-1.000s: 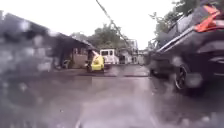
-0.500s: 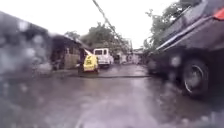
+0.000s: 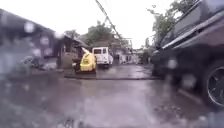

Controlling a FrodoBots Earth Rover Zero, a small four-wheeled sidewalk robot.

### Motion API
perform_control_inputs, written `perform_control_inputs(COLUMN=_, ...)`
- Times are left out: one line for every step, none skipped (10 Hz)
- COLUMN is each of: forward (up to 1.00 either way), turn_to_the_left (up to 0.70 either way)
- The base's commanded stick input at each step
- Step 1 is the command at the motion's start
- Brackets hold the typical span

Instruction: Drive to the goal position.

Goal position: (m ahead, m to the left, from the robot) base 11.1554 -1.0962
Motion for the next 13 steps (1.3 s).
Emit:
perform_control_inputs(forward=1.00, turn_to_the_left=0.00)
perform_control_inputs(forward=1.00, turn_to_the_left=0.00)
perform_control_inputs(forward=1.00, turn_to_the_left=0.00)
perform_control_inputs(forward=1.00, turn_to_the_left=0.00)
perform_control_inputs(forward=1.00, turn_to_the_left=0.00)
perform_control_inputs(forward=1.00, turn_to_the_left=0.00)
perform_control_inputs(forward=1.00, turn_to_the_left=0.00)
perform_control_inputs(forward=1.00, turn_to_the_left=0.00)
perform_control_inputs(forward=1.00, turn_to_the_left=0.00)
perform_control_inputs(forward=1.00, turn_to_the_left=0.00)
perform_control_inputs(forward=1.00, turn_to_the_left=0.00)
perform_control_inputs(forward=1.00, turn_to_the_left=0.00)
perform_control_inputs(forward=1.00, turn_to_the_left=0.00)
